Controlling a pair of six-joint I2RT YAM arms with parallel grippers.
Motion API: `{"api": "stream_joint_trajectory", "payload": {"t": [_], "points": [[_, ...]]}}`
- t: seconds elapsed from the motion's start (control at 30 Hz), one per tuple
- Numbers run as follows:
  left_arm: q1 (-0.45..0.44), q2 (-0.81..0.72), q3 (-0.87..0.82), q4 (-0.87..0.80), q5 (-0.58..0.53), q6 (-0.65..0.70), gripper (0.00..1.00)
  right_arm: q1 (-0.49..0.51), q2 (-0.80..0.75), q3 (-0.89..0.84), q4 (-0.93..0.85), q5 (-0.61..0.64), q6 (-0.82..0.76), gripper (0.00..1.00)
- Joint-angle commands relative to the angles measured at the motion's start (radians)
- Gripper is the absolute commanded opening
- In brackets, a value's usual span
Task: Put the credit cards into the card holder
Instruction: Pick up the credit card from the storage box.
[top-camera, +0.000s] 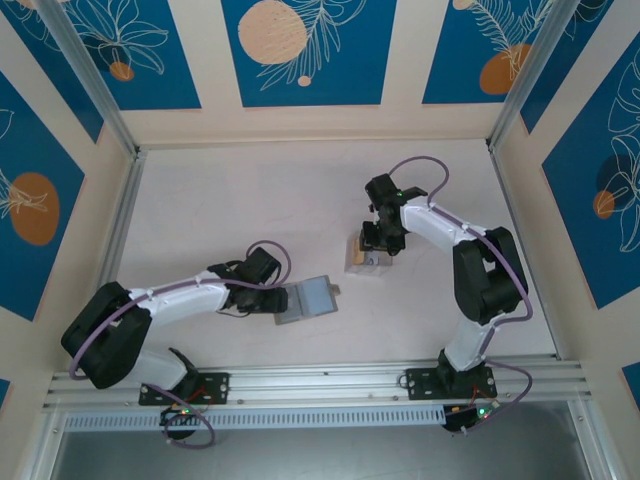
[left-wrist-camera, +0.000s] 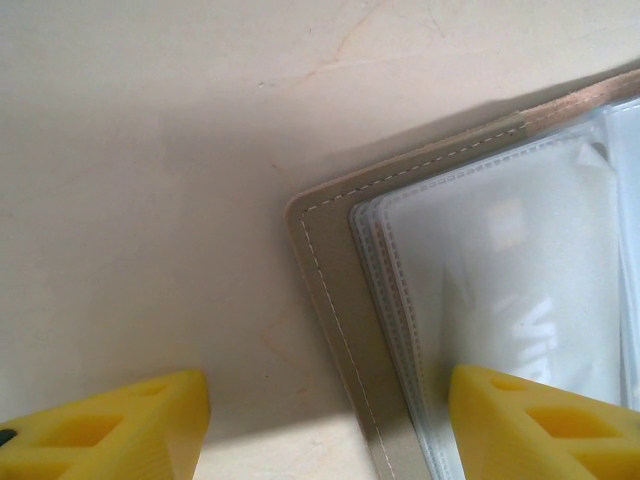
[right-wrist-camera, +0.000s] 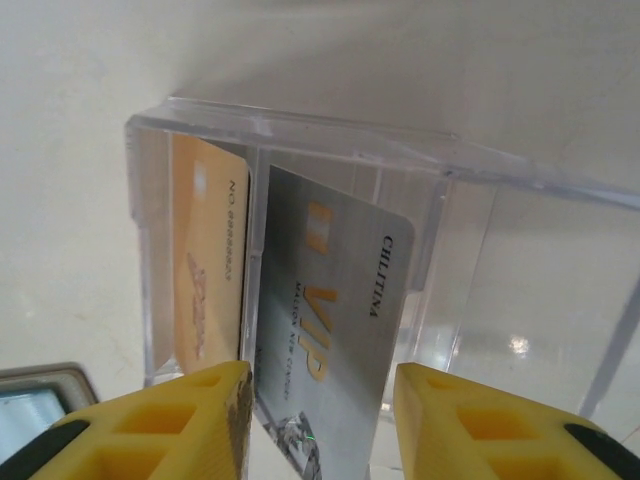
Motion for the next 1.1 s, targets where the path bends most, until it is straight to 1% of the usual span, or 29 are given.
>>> {"api": "stream_joint_trajectory", "payload": {"t": [0.0, 0.07, 0.17, 0.4, 0.63, 0.83, 1.07], "points": [[0.006, 0.026, -0.019, 0.037, 0.027, 0.010, 0.65, -0.005, 0.015, 0.004, -0.011, -0.008, -0.014, 0.38], [0.006, 0.024, -0.021, 0.038, 0.027, 0.008, 0.64, -0.004, 0.011, 0.005, -0.010, -0.005, -0.012, 0.34], [0.006, 0.024, -0.027, 0.044, 0.031, 0.007, 0.64, -0.001, -0.004, 0.005, -0.015, 0.005, -0.010, 0.30], [0.006, 0.033, -0.028, 0.054, 0.036, 0.005, 0.64, 0.005, -0.018, 0.013, -0.035, 0.037, -0.012, 0.16], [0.007, 0.038, -0.037, 0.062, 0.042, 0.002, 0.63, 0.010, -0.036, 0.021, -0.052, 0.054, -0.016, 0.06], [0.007, 0.046, -0.034, 0.071, 0.048, 0.002, 0.63, 0.012, -0.056, 0.029, -0.066, 0.056, -0.027, 0.00], [0.006, 0.047, -0.034, 0.086, 0.064, -0.001, 0.62, 0.013, -0.104, 0.034, -0.070, 0.034, -0.038, 0.00]]}}
